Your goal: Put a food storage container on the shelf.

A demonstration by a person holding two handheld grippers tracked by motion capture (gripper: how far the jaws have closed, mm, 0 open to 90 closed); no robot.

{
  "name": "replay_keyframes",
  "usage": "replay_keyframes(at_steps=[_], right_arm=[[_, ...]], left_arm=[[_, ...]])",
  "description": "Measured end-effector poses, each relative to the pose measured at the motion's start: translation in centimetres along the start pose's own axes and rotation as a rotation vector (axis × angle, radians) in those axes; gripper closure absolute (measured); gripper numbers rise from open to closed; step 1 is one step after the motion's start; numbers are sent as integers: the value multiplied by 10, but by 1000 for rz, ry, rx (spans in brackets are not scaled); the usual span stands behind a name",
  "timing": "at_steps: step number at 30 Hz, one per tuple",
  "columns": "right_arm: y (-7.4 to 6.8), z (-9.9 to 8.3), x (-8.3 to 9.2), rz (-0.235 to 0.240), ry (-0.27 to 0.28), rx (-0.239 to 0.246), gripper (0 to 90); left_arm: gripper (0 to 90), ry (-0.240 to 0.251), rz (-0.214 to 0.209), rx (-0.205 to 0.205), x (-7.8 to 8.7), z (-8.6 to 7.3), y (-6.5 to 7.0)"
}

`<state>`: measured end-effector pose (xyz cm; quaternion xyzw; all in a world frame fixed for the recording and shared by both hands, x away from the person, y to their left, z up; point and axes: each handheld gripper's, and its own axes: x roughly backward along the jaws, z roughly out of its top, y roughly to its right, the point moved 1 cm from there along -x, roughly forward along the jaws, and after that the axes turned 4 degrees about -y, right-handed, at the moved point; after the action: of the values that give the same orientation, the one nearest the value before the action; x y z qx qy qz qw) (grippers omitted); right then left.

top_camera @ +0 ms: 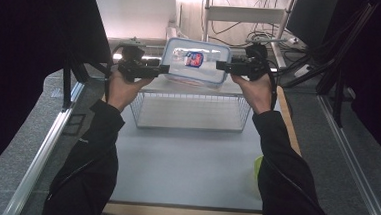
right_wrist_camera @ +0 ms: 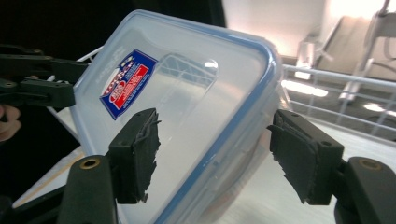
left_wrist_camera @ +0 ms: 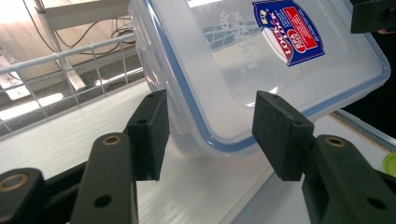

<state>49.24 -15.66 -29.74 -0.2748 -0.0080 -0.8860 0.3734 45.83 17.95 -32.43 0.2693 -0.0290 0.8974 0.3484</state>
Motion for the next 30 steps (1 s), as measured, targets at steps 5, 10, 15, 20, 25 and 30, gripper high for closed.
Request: replay_keyframes(at_steps=[5,10,15,20,25,30], right_arm=[[-6,-6,12,-69,15,28,526],[-3,-16,23,-81,15,30,722],[0,-21,18,-84,-12,32,771],[0,-28,14,-91,-40,20,852],[-5,-38,8,-88,-76,32,872],[-4,-32,-2,-120,-78,29,891]], left_arm=[[460,15,-38,19,3,-2,-2],[466,-63,19,-50,-6,-5,3],[468,-47,-2,-30,-9,-8,3],[563,-37,5,-18,-5,-8,0],[604,-47,0,-12,-6,-12,-2],[659,-58,11,-26,-6,-14,-3]])
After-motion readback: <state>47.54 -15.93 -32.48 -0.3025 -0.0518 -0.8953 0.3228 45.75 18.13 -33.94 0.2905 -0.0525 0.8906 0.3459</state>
